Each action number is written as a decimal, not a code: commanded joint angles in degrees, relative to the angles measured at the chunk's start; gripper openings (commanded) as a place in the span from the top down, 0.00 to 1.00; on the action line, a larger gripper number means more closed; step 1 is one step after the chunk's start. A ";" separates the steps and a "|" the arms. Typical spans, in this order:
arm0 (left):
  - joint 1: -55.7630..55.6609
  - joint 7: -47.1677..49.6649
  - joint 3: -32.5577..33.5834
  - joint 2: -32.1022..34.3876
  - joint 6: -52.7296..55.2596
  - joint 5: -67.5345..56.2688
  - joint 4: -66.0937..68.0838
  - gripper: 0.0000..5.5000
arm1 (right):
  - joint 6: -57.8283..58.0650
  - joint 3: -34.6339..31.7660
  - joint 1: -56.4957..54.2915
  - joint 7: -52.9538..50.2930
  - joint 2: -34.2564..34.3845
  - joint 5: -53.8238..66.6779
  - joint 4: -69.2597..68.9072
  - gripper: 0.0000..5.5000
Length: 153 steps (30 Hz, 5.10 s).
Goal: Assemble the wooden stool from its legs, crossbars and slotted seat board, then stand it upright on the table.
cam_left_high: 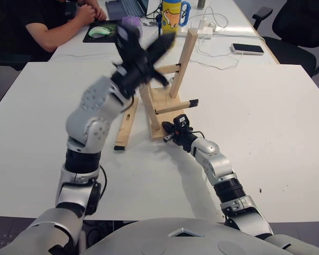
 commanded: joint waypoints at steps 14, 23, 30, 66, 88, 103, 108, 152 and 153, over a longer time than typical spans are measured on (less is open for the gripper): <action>35.43 15.98 2.24 -4.88 8.05 14.19 1.53 0.63 | 1.40 -0.56 4.66 -1.34 -1.89 -3.07 7.23 1.00; 37.01 18.34 1.10 -8.79 18.60 13.13 -0.97 0.40 | 1.78 0.25 4.69 -1.09 -1.25 -3.05 6.98 1.00; 36.13 16.65 0.63 -6.96 23.48 13.69 -0.04 0.31 | 1.71 0.48 5.16 -1.45 -0.61 -2.97 6.57 1.00; 35.51 12.96 -2.21 -6.21 24.51 22.74 8.13 0.31 | 2.47 0.80 5.61 -0.85 -0.39 -2.40 5.87 1.00; 37.85 9.30 -1.13 -2.35 16.49 27.29 13.65 0.62 | 0.51 -5.42 12.35 8.25 -7.98 5.93 -18.21 1.00; 25.49 8.28 9.56 0.94 1.86 26.00 15.72 0.62 | -1.69 5.09 3.31 11.36 -4.41 -0.95 -2.94 1.00; 23.11 7.83 9.76 1.10 0.59 26.01 17.02 0.62 | -7.61 7.72 -3.06 9.80 1.64 -4.81 8.37 1.00; 17.86 -37.43 1.85 29.36 33.26 -32.52 -4.22 0.63 | 48.47 -27.59 -14.83 17.86 -35.07 82.95 -25.33 0.34; 17.81 -37.96 1.84 29.27 33.31 -32.31 -4.00 0.63 | 48.66 -27.61 -14.95 18.50 -35.24 82.87 -25.11 0.34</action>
